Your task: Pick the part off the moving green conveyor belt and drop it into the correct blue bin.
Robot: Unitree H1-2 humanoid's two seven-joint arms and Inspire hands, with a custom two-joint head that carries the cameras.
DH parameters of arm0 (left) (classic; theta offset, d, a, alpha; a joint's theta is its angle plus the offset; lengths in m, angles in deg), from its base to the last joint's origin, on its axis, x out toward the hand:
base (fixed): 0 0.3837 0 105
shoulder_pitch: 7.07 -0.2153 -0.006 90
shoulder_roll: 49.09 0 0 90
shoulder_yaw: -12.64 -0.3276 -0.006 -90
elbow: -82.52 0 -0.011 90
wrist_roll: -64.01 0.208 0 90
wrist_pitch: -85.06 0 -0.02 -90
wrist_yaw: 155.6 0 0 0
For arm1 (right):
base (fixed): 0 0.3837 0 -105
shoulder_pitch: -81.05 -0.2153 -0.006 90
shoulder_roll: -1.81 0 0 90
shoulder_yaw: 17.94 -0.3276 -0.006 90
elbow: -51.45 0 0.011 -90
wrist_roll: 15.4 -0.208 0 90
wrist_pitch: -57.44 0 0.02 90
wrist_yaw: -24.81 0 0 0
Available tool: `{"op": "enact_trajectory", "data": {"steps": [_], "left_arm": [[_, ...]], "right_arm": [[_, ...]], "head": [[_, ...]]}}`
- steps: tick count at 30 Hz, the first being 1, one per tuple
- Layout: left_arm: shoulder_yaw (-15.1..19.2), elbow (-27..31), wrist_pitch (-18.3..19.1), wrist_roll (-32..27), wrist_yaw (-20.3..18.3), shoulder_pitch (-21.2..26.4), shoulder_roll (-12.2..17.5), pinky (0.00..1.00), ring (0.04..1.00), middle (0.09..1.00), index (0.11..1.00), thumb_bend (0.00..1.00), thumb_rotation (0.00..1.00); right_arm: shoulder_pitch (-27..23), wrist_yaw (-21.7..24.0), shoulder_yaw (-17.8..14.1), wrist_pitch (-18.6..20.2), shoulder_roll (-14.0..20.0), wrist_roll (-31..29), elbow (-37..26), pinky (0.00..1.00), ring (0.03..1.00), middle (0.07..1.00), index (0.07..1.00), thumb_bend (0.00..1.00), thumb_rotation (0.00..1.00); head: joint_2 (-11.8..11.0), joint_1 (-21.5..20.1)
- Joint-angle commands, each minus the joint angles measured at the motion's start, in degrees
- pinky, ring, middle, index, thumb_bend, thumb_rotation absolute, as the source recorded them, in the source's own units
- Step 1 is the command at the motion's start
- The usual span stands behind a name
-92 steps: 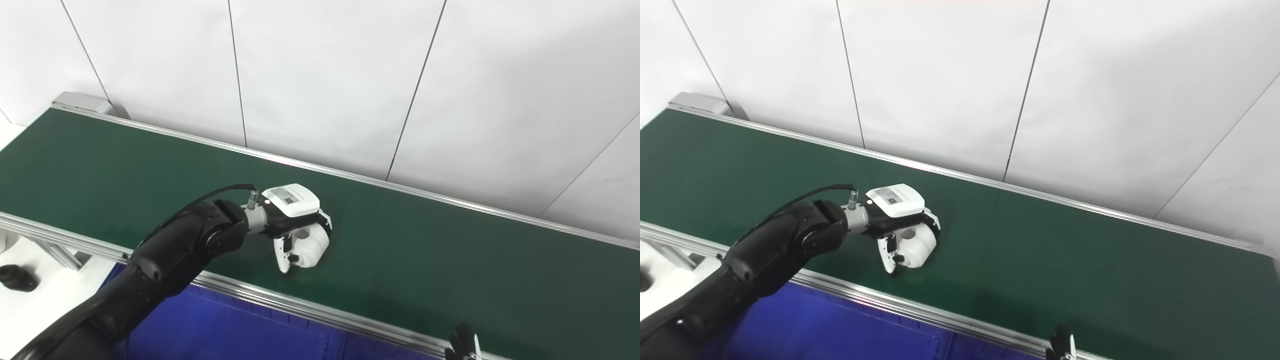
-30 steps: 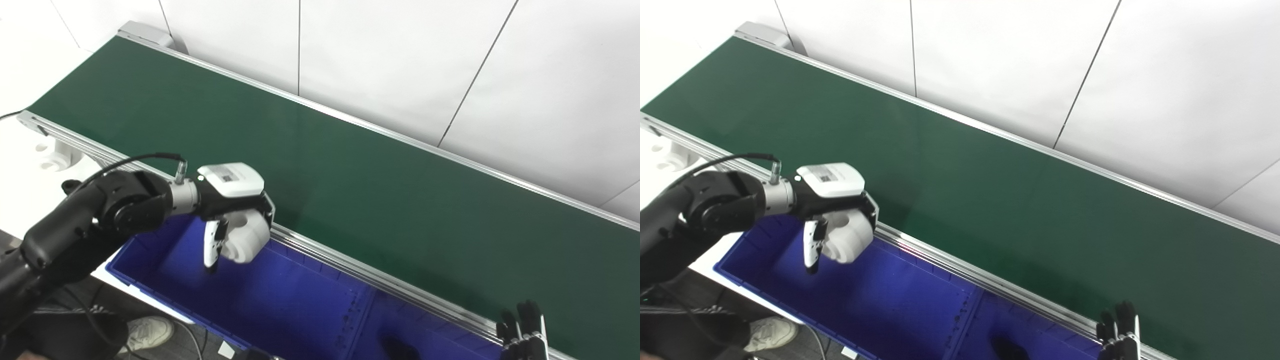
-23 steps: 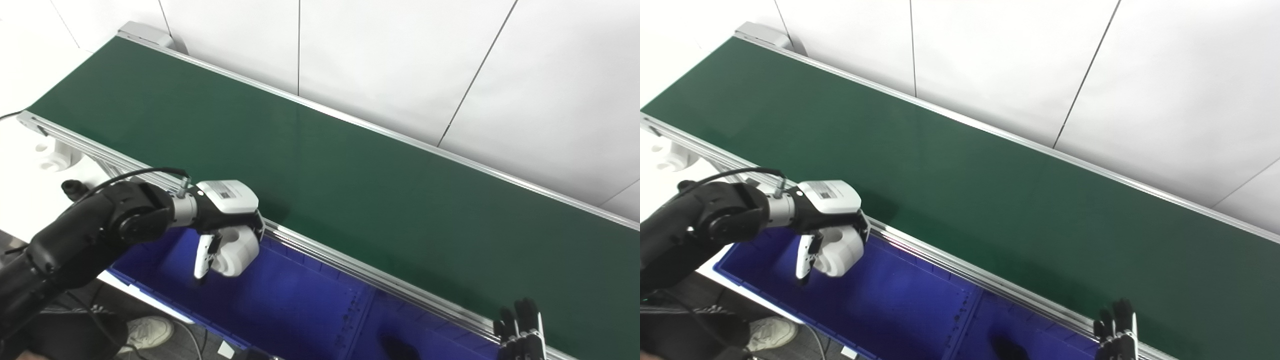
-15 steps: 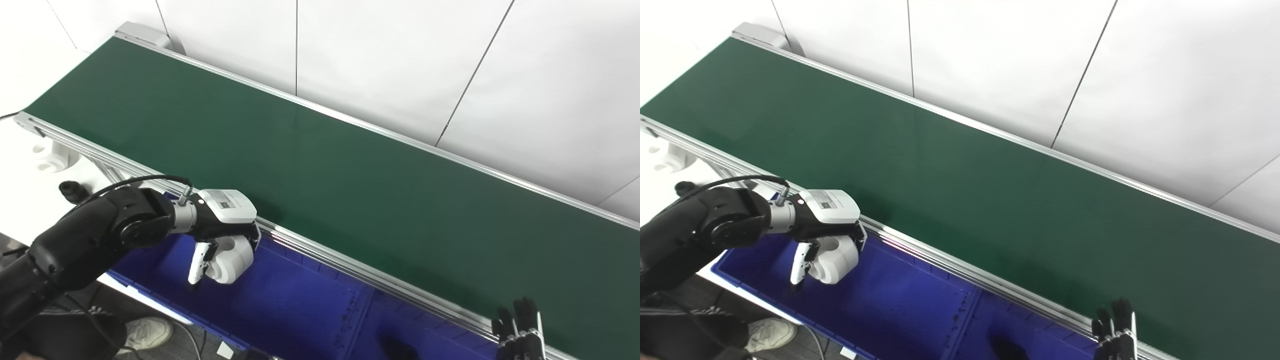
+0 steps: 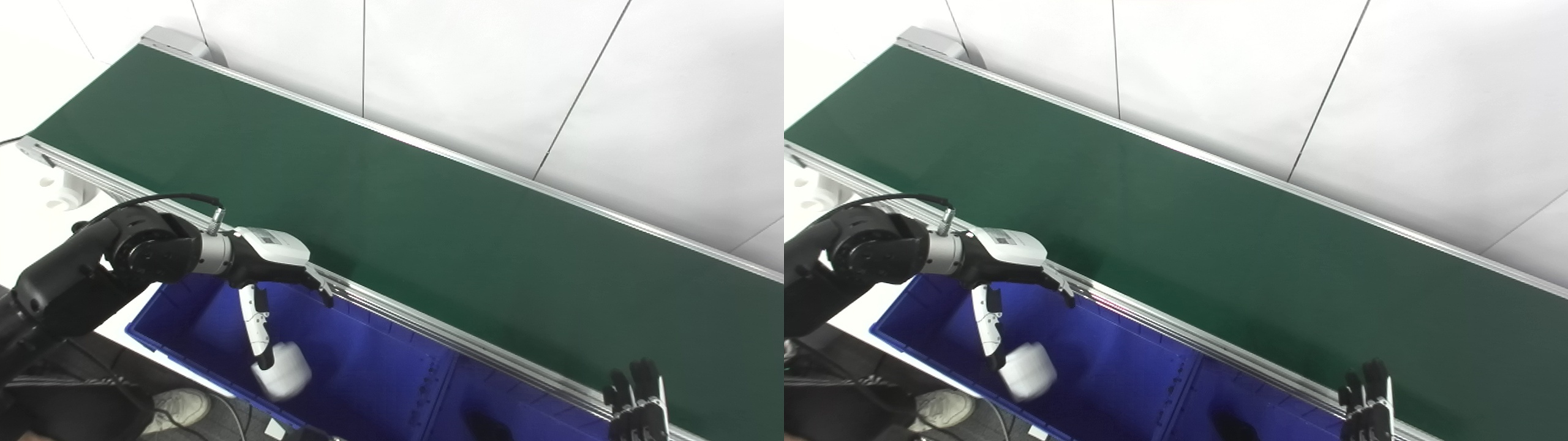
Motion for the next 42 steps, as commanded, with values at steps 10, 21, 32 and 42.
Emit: {"op": "enact_trajectory", "data": {"steps": [10, 21, 32, 42], "left_arm": [[5.7, 6.2, 1.7, -17.6, 5.2, -4.1, -1.8, 0.72, 0.813, 0.852, 0.822, 1.0, 0.57], [12.7, 16.5, 10.9, -38.4, 27.1, -19.8, -29.3, 0.85, 0.937, 0.973, 0.986, 1.0, 0.94], [9.4, 0.3, 2.9, -30.8, 33.2, -18.7, -38.7, 1.0, 1.0, 1.0, 1.0, 0.99, 0.95], [8.3, -1.9, -0.2, -28.5, 33.7, -17.7, -37.9, 1.0, 1.0, 1.0, 1.0, 0.97, 0.96]], "right_arm": [[0.2, 0.1, 0.8, 0.7, -1.6, 2.0, -1.5, 0.97, 0.966, 0.994, 1.0, 0.87, 1.0], [1.7, -3.8, 6.7, 1.4, -9.8, 15.2, -1.8, 0.9, 0.937, 0.973, 1.0, 0.86, 1.0], [0.9, -10.1, 11.5, -0.1, -15.9, 21.3, 3.8, 0.97, 0.953, 0.992, 1.0, 0.84, 1.0], [1.0, -14.5, 12.8, 0.3, -16.6, 22.2, 2.7, 0.98, 0.958, 0.999, 1.0, 0.82, 0.99]], "head": [[0.8, -5.5], [1.0, -36.6], [0.0, -53.1], [3.3, -55.4]]}}
